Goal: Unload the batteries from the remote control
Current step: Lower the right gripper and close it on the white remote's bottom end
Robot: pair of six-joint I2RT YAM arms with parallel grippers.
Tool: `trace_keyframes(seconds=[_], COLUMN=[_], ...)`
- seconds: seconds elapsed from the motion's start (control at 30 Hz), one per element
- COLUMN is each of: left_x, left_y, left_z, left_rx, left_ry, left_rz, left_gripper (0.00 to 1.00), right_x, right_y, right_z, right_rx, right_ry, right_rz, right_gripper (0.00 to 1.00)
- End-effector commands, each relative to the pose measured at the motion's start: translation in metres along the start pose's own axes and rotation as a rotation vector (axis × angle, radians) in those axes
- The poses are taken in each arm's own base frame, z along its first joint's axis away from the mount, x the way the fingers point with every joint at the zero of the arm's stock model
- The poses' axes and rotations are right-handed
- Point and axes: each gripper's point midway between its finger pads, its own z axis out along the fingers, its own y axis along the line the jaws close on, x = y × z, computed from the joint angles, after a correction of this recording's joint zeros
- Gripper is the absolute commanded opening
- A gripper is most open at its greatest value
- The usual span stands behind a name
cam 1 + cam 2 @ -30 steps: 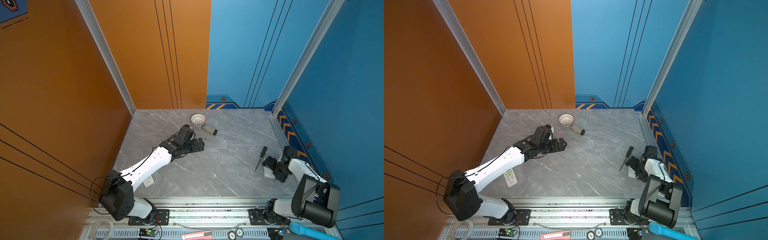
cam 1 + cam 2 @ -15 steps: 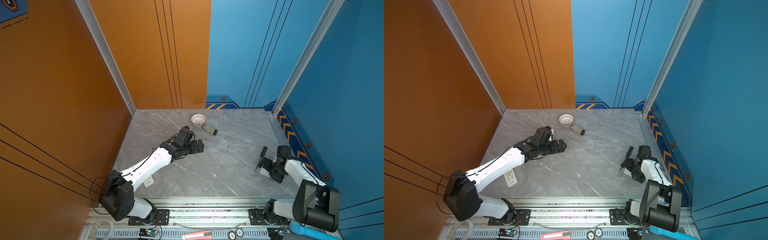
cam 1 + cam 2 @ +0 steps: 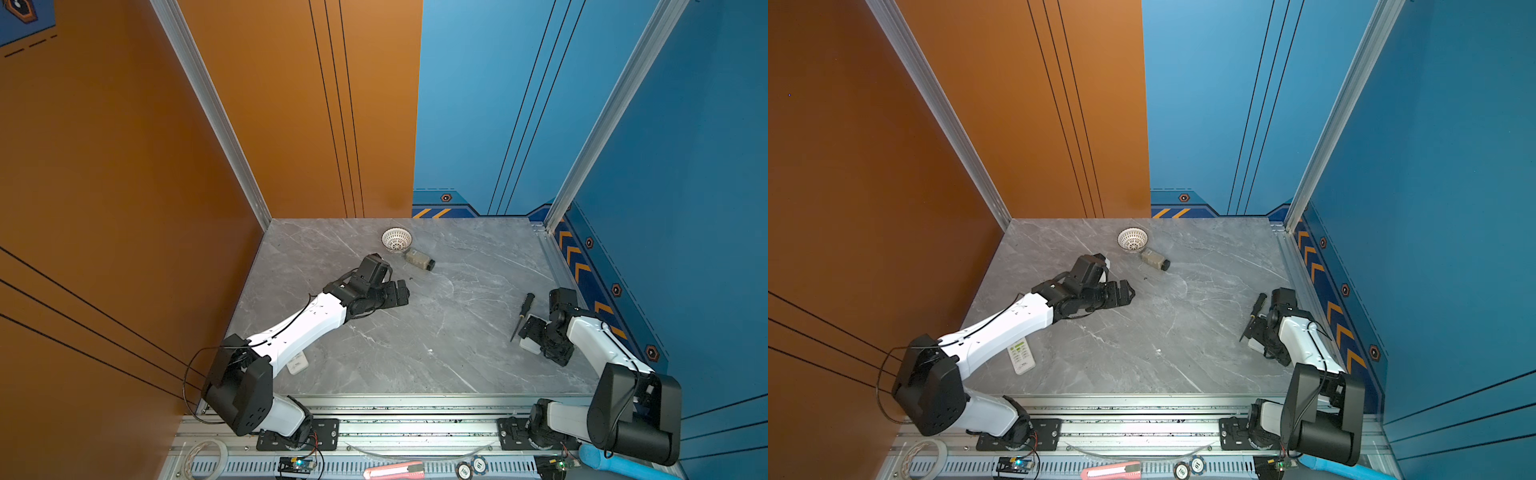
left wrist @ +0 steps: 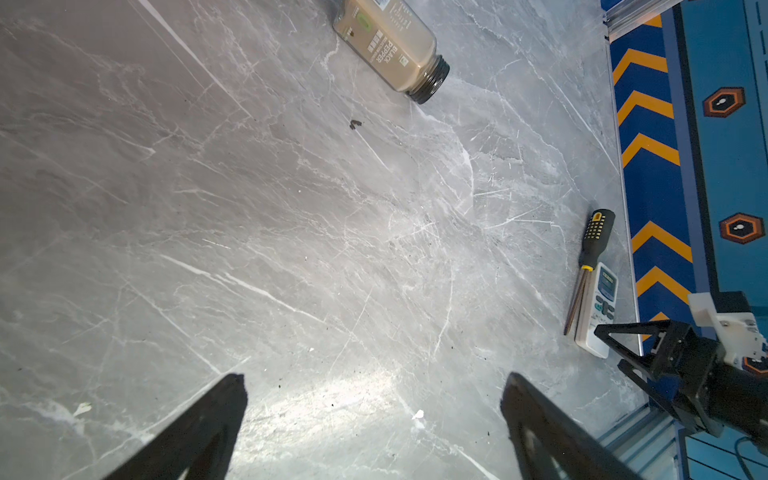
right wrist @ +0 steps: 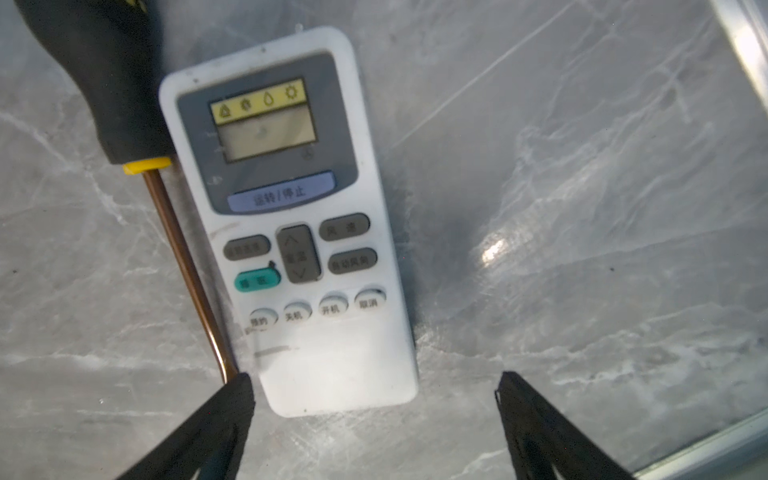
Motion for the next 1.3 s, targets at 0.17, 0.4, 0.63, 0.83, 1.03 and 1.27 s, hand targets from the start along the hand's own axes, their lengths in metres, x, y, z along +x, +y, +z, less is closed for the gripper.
trace_keyframes(seconds=[0.17,0.4,0.63,0.83,1.03,1.27], left_x=[-0.006,-0.008,-0.012,-0.017,-0.022,-0.024], left_y=[-0.006,-0.009,-0.013,-0.019,-0.024,-0.026], left_z=[0.0,0.001,0.0,-0.001,0.0,0.006], left_rx=[0.028,0.033,0.045,0.065,0.074,0.08], left_ry=[0.004,0.006,0.0,-0.001,-0.004,0.004], left_rz=[-0.007,-0.006,0.001,0.006,0.009,0.009], left_gripper=[0.98,0.98,0.98,0.98,0.98,0.98], right_x=[-0.016,-0.009,-0.009,-0.017,-0.016,-0.013], right_y=[0.01,0.001,0.002,0.002,0.011,0.013], right_z=[0.006,0.02,0.021,0.011,0.006,0.0], right_rx=[-0.003,0.043,0.033,0.008,-0.061,-0.073], right_ry=[-0.008,0.02,0.013,-0.03,-0.026,-0.034], right_rz=[-0.016,0.001,-0.005,-0.015,-0.034,-0.045], right_gripper=[0.97,0.93,0.8,0.67,0.61,0.58])
